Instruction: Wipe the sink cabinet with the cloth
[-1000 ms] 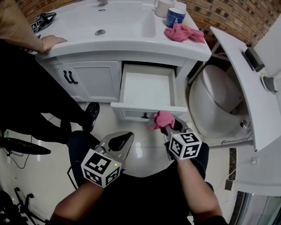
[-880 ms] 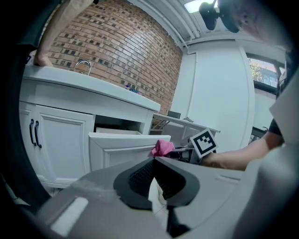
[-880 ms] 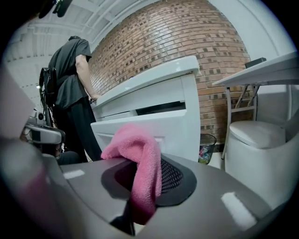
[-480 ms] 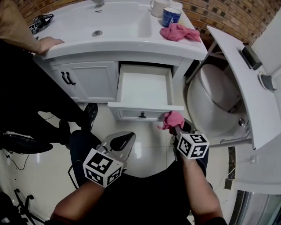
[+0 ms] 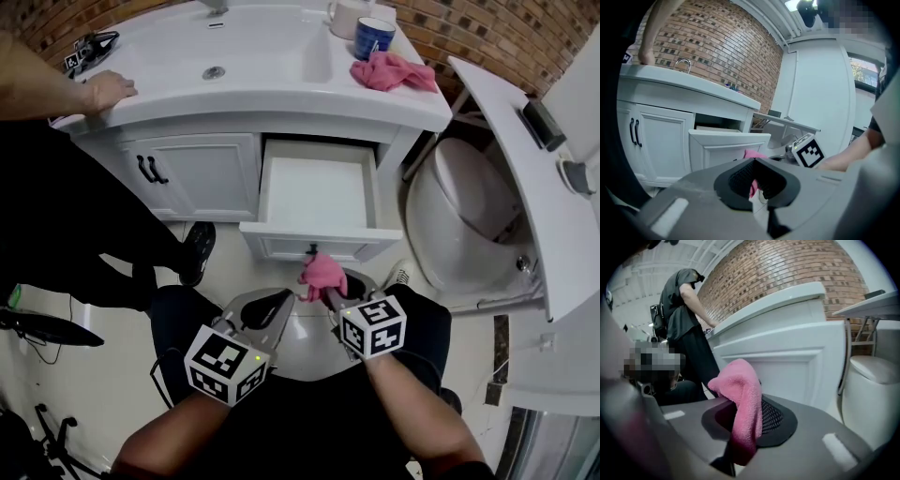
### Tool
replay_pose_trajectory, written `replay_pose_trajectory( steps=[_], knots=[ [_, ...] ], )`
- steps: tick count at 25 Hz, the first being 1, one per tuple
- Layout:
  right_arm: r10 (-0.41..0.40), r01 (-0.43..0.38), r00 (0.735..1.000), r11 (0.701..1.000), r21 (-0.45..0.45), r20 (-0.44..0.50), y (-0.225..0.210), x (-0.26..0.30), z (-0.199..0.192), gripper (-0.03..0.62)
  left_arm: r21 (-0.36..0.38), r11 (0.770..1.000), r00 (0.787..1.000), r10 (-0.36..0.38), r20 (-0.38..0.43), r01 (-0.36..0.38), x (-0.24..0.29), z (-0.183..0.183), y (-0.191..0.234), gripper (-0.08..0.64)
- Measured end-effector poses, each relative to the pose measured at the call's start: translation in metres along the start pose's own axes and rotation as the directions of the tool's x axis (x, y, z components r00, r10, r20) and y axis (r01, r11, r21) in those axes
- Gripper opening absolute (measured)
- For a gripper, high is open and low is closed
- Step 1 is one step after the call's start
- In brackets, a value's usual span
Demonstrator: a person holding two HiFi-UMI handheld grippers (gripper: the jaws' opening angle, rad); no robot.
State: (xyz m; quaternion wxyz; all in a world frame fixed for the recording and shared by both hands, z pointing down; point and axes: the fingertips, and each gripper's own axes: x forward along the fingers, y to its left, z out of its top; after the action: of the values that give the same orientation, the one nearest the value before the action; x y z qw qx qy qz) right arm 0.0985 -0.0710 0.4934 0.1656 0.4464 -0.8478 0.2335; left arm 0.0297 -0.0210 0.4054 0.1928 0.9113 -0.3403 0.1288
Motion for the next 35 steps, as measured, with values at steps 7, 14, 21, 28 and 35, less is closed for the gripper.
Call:
replay_pose_trajectory(
  steps=[7,14,21,28,35],
  knots=[
    [0.146,-0.15,0.985,0.988,-0.044,-0.089,0.067,0.079,-0.019,0.08,-0.024,0.999,0.999,0.041,0.006,-0.04,-0.015,0.001,0.021,0.006],
    [0.129,-0.134,0.988,0.989,-0.062,-0.081,0.074,0.124,-0.02,0.08,-0.059,0.994,0.996,0.091,0.005,-0.091,-0.032,-0.006,0.047,0.006],
    [0.101,-0.102,0.993,0.995,-0.014,-0.06,0.061,0.125,-0.017,0.08,-0.035,0.997,0.997,0.075,-0.003,-0.075,-0.03,-0.006,0.053,0.006],
    [0.04,-0.039,0.995,0.999,0.011,-0.087,0.025,0.106,-0.025,0.08,-0.032,0.998,0.999,0.053,-0.002,-0.053,-0.02,-0.006,0.045,0.006],
    [-0.022,0.022,0.992,1.0,-0.002,-0.128,-0.008,0.082,-0.03,0.08,-0.021,0.999,0.999,0.032,-0.004,-0.032,-0.01,-0.001,0.034,0.006]
  ],
)
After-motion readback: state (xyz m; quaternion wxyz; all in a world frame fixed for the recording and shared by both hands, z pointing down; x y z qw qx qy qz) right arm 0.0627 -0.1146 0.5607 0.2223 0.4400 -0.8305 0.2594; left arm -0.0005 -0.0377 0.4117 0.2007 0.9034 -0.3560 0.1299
